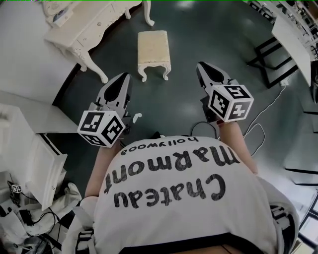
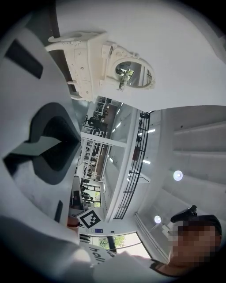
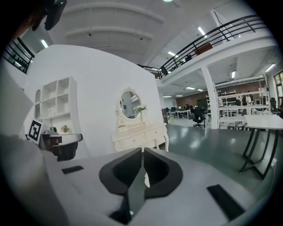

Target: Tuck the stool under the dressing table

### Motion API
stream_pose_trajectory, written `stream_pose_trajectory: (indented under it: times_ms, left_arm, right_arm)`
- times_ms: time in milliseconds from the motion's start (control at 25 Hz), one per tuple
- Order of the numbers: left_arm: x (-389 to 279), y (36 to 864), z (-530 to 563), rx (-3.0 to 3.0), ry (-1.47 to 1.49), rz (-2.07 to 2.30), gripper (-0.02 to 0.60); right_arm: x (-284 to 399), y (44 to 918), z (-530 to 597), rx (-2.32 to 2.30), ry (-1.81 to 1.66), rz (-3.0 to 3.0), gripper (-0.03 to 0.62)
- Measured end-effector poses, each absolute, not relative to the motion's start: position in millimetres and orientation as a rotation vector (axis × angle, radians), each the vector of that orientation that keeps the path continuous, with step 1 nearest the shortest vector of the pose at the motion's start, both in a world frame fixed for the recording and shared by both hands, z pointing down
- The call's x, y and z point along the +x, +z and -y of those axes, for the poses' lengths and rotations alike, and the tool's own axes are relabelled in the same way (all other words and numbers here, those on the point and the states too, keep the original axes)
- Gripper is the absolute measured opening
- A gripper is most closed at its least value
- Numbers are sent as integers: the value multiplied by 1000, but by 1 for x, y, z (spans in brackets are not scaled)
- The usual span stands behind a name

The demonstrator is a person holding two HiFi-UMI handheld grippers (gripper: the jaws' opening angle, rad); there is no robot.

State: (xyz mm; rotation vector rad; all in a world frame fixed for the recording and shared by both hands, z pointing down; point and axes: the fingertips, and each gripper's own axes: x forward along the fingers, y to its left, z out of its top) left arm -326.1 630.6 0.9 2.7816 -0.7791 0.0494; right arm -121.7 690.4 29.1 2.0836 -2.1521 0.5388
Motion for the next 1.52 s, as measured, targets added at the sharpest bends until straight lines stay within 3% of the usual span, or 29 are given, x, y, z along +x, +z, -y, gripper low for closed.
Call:
stream_pose_trajectory:
  times_ms: [640,1160,1520]
  left_arm:
    - [-301,81,-532,2631,178,784,23]
    - [-189,82,-381,2573,119,910,23]
    - [-166,115,-324,2471,184,1039,23]
  right_arm:
    - [-103,111,-590,1958,737,2084,35]
    - [12,112,-418,1821,737,2164,35]
    - [55,148,-351,1756,898,2223,35]
